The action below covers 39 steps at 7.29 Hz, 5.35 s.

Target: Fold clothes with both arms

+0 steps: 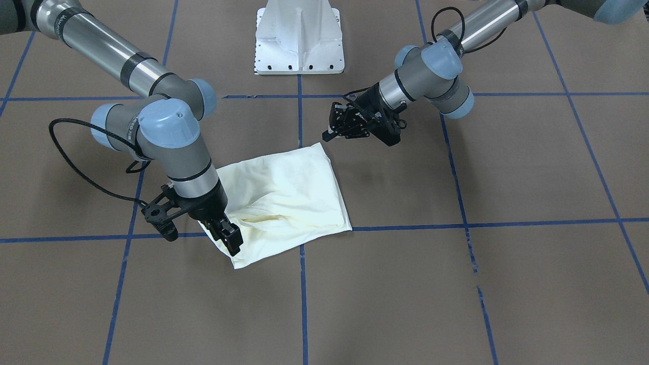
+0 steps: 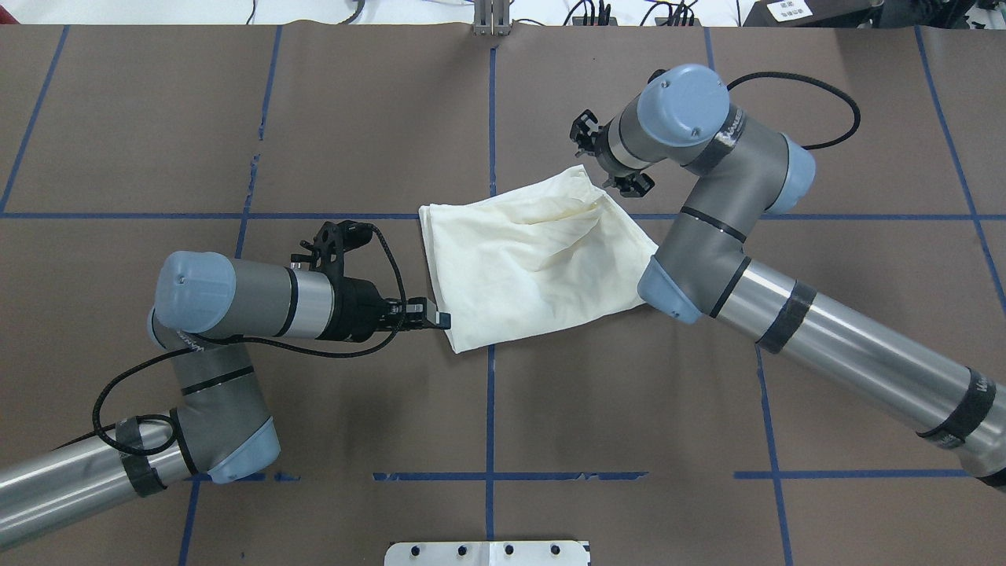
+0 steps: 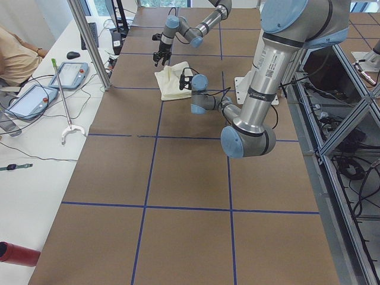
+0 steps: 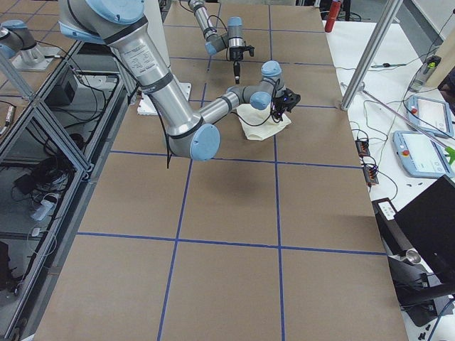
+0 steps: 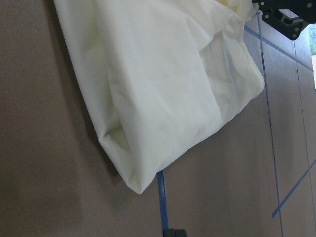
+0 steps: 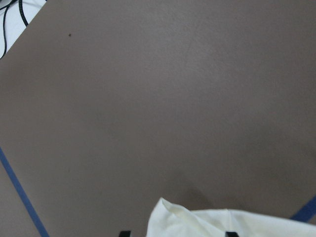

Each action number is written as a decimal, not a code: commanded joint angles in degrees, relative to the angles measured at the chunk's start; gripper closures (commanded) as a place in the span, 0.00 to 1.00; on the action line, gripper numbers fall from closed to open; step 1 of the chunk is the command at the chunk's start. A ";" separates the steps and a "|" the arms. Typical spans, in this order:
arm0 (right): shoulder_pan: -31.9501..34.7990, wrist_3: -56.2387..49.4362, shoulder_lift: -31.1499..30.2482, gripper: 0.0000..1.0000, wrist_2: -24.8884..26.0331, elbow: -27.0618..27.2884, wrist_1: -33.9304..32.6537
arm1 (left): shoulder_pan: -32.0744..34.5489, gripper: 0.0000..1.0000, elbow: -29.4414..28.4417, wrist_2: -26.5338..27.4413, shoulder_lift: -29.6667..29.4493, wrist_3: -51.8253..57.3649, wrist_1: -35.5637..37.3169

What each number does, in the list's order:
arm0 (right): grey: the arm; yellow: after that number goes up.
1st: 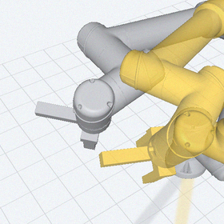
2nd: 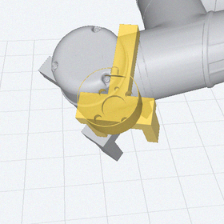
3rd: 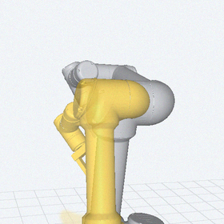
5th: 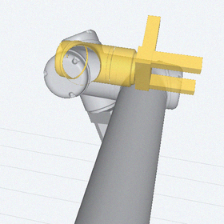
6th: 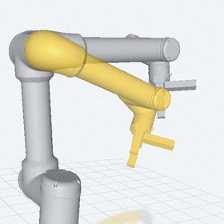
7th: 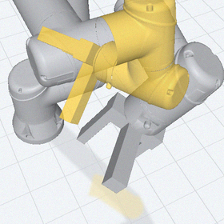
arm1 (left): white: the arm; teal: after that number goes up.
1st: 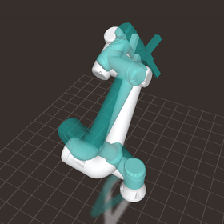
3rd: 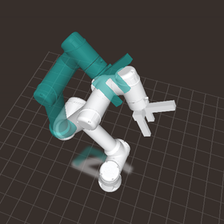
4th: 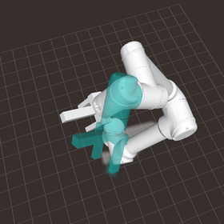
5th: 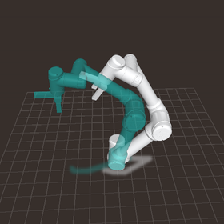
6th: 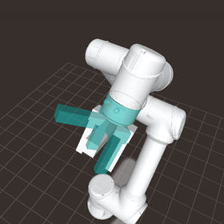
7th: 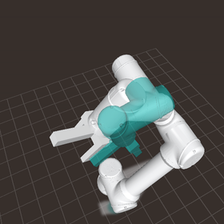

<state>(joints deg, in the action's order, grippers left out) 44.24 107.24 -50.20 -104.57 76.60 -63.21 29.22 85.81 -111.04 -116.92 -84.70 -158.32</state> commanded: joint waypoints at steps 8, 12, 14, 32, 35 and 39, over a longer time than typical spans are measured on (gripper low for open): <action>1.55 -3.17 1.16 0.00 -5.03 -1.46 0.01 | 7.87 0.64 -13.92 5.31 -8.14 5.15 4.77; 1.11 -3.08 0.72 0.00 -4.95 -1.11 0.19 | 7.79 0.56 -18.84 5.39 -11.40 5.15 4.78; 0.67 -3.08 0.54 0.00 -4.86 -1.11 0.19 | 7.79 0.57 -20.24 6.18 -12.18 5.07 4.78; -12.23 -1.59 1.59 0.00 4.45 3.02 0.36 | 11.65 0.57 -19.28 5.75 -11.84 5.16 4.87; -13.57 -0.43 1.68 1.00 8.59 1.02 0.10 | 11.74 0.57 -19.28 5.75 -11.23 5.15 4.87; -5.33 -10.61 6.87 1.00 7.37 -14.35 5.70 | 11.65 0.57 -19.10 5.92 -9.99 5.15 4.16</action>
<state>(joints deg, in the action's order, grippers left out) 35.86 100.41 -44.39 -96.48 67.34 -60.48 40.91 66.66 -105.16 -127.01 -79.52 -154.13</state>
